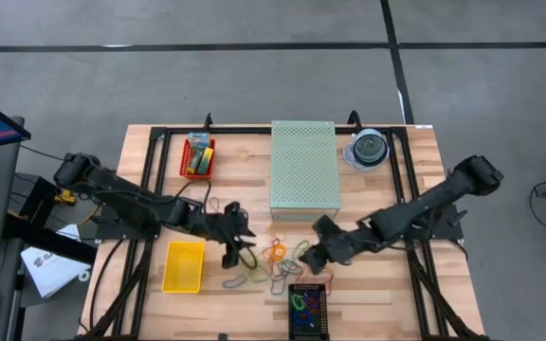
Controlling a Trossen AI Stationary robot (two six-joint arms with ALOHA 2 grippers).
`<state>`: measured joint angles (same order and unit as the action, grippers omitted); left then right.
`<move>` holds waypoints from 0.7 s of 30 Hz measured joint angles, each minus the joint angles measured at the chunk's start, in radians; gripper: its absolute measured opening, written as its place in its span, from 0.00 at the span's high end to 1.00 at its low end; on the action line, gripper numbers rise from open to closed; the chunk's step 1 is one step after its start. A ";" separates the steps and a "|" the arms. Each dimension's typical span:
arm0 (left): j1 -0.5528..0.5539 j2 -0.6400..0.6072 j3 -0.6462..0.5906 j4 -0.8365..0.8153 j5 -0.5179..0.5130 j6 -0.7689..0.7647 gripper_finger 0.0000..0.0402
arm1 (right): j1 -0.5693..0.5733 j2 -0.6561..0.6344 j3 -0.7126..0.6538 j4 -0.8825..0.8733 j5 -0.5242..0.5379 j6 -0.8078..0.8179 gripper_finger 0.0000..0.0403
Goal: Pick & Place Office Desk Supplies
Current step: Put the yellow spring keychain into the black bin
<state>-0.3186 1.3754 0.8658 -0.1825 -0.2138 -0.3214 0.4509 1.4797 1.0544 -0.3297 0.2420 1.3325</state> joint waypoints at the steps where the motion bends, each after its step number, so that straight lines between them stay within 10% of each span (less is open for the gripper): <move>1: 0.012 -0.004 0.000 0.001 0.000 0.000 0.71 | -0.018 0.020 0.016 -0.020 -0.028 0.000 0.60; 21: 0.050 -0.186 0.000 -0.072 -0.053 0.003 0.68 | -0.169 0.597 0.555 -0.585 -0.194 -0.149 0.32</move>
<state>-0.2684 1.1893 0.8658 -0.2545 -0.2672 -0.3183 0.2817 2.0764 1.6096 -0.9148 0.0482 1.1833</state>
